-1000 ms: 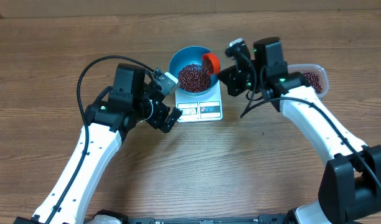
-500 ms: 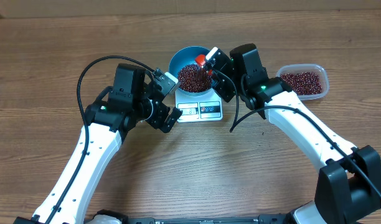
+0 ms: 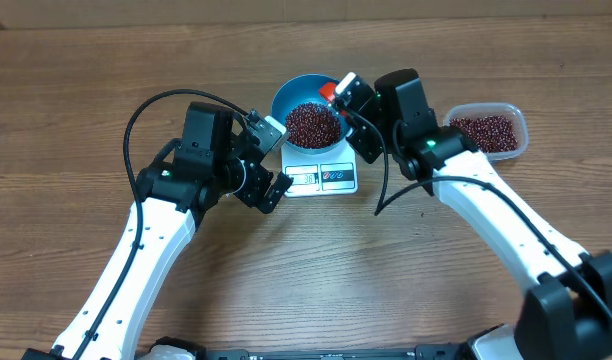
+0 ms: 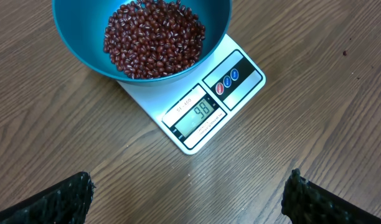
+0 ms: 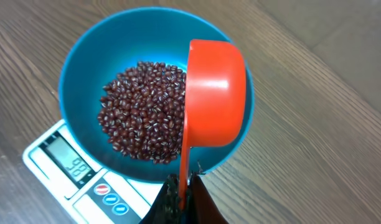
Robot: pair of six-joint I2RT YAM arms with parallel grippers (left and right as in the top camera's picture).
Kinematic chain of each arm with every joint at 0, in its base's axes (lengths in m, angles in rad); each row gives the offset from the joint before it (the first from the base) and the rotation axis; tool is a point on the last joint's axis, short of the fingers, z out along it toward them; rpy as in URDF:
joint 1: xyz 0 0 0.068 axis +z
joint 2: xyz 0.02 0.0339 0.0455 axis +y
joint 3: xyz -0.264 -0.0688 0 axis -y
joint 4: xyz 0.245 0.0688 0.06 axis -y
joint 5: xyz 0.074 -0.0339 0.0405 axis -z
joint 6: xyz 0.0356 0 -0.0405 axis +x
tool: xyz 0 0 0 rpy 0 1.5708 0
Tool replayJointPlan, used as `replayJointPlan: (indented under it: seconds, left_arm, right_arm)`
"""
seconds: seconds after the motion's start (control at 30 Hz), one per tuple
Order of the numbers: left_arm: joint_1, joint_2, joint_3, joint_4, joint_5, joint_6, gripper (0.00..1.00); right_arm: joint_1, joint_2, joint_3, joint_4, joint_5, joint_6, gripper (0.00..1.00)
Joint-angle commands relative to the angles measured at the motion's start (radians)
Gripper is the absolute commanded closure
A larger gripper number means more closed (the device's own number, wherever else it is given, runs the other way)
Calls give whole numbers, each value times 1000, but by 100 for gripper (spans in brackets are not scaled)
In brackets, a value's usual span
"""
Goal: Scoop item into bowl and weigh 150g on scale
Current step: 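Tip the red scoop to pour beans into the teal bowl, then move the empty scoop back right over the bean tub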
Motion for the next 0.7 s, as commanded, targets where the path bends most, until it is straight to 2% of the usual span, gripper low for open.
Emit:
replayJointPlan:
  seconds: [0.0,0.33,0.67]
  left_arm:
    - [-7,-15,-2,1,18,19,0]
    - [-7,-15,-2,1,18,19,0]
    - [-7,-15,-2,1,18,19,0]
  right_arm:
    - [2,-89,21,-19,5,61,96]
    - [-31,-228,21,-175,6,87,96]
    - [-266,-258,21,-349,10,274,96]
